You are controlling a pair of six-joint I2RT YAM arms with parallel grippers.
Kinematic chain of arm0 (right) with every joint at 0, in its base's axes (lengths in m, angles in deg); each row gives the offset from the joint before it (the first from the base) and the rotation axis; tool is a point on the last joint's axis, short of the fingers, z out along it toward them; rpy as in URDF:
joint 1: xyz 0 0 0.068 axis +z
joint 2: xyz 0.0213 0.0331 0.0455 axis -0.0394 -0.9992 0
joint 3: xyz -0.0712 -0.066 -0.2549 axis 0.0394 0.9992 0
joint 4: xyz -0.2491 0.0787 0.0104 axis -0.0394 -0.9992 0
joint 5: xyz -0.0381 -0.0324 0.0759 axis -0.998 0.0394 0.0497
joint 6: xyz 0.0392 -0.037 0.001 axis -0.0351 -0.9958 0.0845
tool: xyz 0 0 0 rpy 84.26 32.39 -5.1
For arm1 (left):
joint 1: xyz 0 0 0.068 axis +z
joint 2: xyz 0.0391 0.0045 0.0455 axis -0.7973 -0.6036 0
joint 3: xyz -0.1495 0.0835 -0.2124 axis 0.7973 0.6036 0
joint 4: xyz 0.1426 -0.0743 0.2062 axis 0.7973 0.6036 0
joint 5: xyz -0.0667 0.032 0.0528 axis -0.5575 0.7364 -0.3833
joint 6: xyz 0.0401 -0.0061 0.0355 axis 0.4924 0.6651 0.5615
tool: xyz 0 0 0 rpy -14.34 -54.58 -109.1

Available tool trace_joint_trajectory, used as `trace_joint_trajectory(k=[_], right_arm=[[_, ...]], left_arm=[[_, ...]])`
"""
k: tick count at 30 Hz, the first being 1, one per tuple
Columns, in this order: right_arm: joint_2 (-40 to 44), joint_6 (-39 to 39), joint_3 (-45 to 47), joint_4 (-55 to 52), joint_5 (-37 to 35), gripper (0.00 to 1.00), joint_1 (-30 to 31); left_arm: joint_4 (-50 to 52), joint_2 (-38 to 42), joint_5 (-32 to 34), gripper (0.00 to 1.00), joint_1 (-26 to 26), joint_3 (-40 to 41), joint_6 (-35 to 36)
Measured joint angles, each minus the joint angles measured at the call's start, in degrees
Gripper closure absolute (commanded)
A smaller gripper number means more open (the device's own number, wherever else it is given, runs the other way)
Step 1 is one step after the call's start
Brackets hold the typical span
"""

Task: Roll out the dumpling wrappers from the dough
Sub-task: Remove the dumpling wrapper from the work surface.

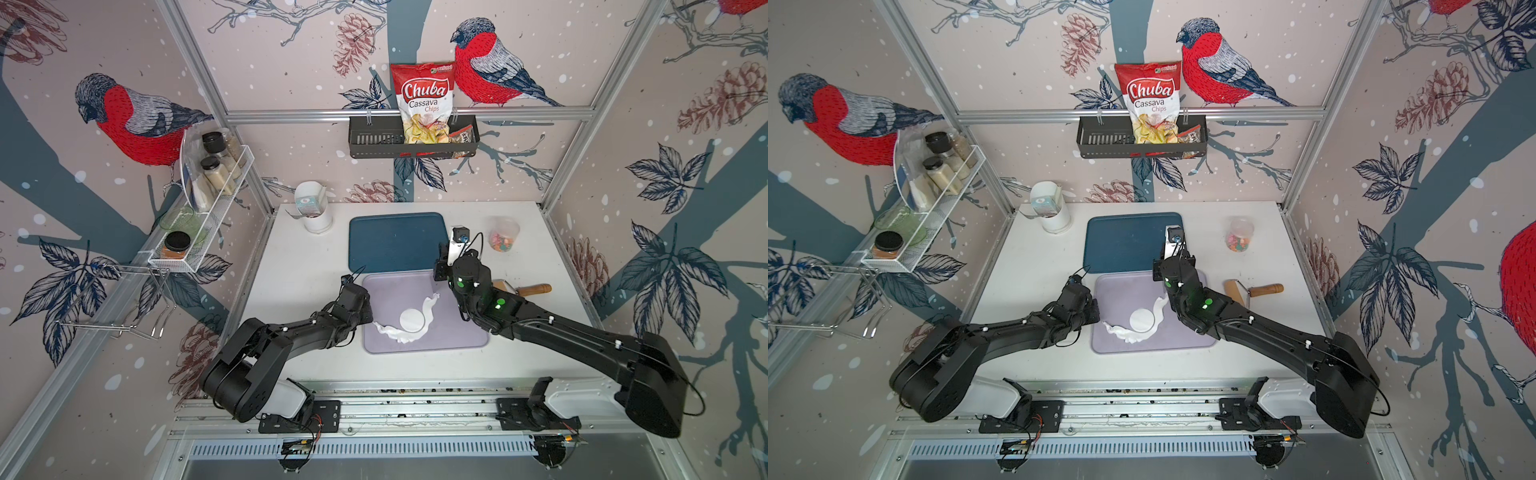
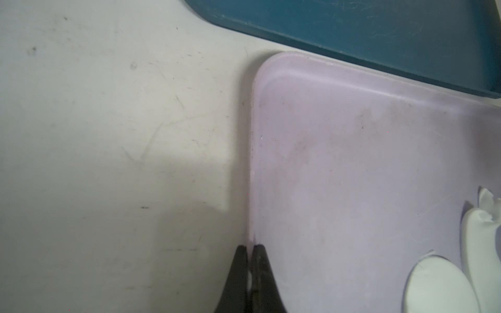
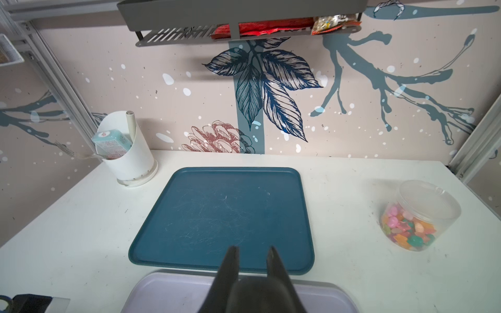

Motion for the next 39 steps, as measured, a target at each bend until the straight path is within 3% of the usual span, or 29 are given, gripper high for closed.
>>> trace_joint_trajectory(k=[6,17,39], right_arm=[[-6.9,1.4,-2.1,0.4,3.8,1.0,0.7],[-8.0,6.0,-1.9,1.1,7.3,1.0,0.4],[5.0,21.5,7.9,-8.9,1.7,1.0,-1.2]], left_arm=[[-0.3,0.0,0.0,1.0,0.0,0.2,0.0],[-0.8,-0.1,0.2,1.0,0.0,0.3,0.0],[-0.4,0.0,0.3,1.0,0.0,0.1,-0.1]])
